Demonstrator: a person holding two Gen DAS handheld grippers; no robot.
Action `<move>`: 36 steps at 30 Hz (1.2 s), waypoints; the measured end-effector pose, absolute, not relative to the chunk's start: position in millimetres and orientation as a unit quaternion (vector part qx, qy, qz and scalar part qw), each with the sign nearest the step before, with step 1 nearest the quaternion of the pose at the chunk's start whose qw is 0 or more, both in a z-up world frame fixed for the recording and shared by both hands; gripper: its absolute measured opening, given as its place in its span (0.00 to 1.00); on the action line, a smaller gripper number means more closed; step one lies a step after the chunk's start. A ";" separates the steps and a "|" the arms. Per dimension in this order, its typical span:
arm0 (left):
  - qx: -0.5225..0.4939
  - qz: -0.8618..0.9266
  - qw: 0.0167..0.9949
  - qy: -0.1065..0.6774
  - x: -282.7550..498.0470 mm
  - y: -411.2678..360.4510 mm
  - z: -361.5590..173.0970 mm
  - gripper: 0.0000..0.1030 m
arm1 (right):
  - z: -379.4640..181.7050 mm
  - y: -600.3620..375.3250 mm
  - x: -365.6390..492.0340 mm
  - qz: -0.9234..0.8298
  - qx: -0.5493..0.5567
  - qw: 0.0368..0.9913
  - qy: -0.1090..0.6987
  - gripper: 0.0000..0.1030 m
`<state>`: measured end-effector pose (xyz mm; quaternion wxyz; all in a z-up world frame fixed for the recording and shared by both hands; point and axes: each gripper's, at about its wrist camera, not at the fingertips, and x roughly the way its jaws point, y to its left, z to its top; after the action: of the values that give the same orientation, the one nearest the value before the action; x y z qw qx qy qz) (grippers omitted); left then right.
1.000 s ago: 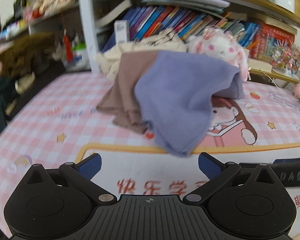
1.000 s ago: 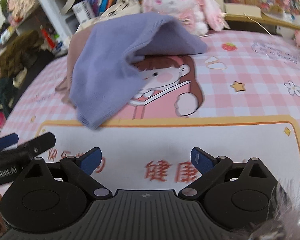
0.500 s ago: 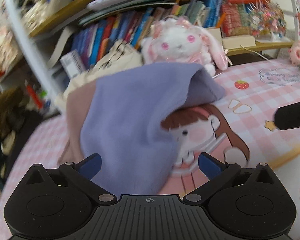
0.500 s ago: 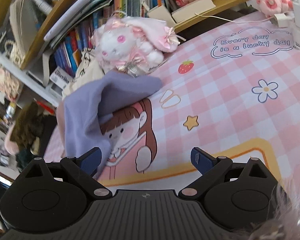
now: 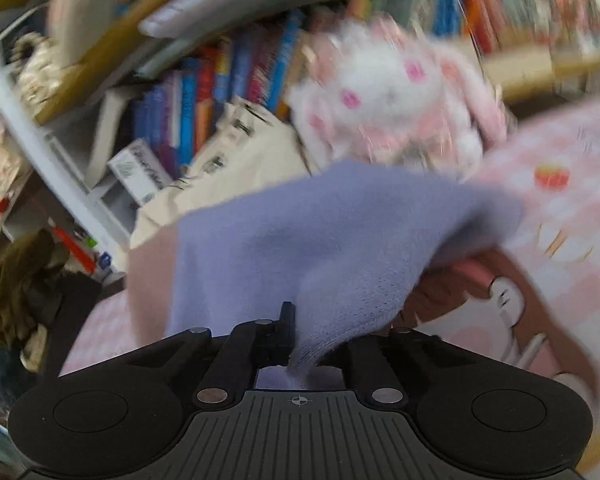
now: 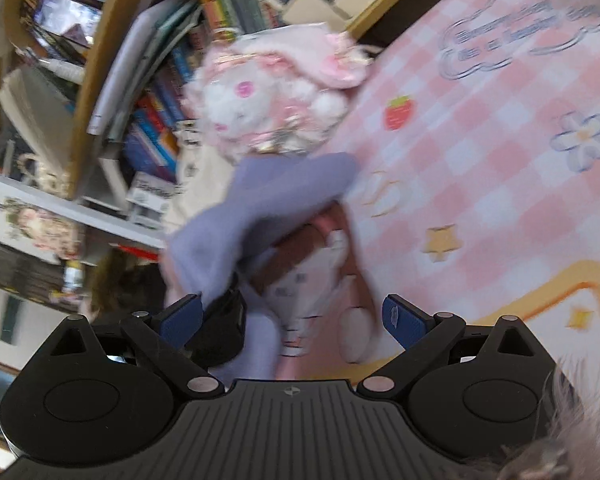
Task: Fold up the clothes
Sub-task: 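Grasp the lavender sweater edge with the left gripper while the right gripper grasps the mauve edge, then lift the sweater with both grippers and shake it open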
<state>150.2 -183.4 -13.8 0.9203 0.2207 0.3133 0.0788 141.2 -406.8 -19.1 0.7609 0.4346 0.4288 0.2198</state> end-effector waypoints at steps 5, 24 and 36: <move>0.238 0.048 0.925 0.293 91.9 -188.8 24.5 0.05 | -60.5 -390.2 149.5 0.219 0.620 0.629 0.415 0.97; 0.145 -0.044 0.966 0.211 -46.0 -202.0 115.8 0.05 | 67.3 -430.8 132.8 0.324 0.518 0.743 0.273 0.09; -0.083 -0.139 0.981 0.106 -77.6 -79.3 180.1 0.11 | 199.9 -328.1 131.1 0.463 0.388 0.773 0.195 0.09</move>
<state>-77.6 -79.3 180.1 0.9810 -0.0826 0.1063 -0.1395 131.1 -328.1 199.9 0.7725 0.3883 0.1951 0.4629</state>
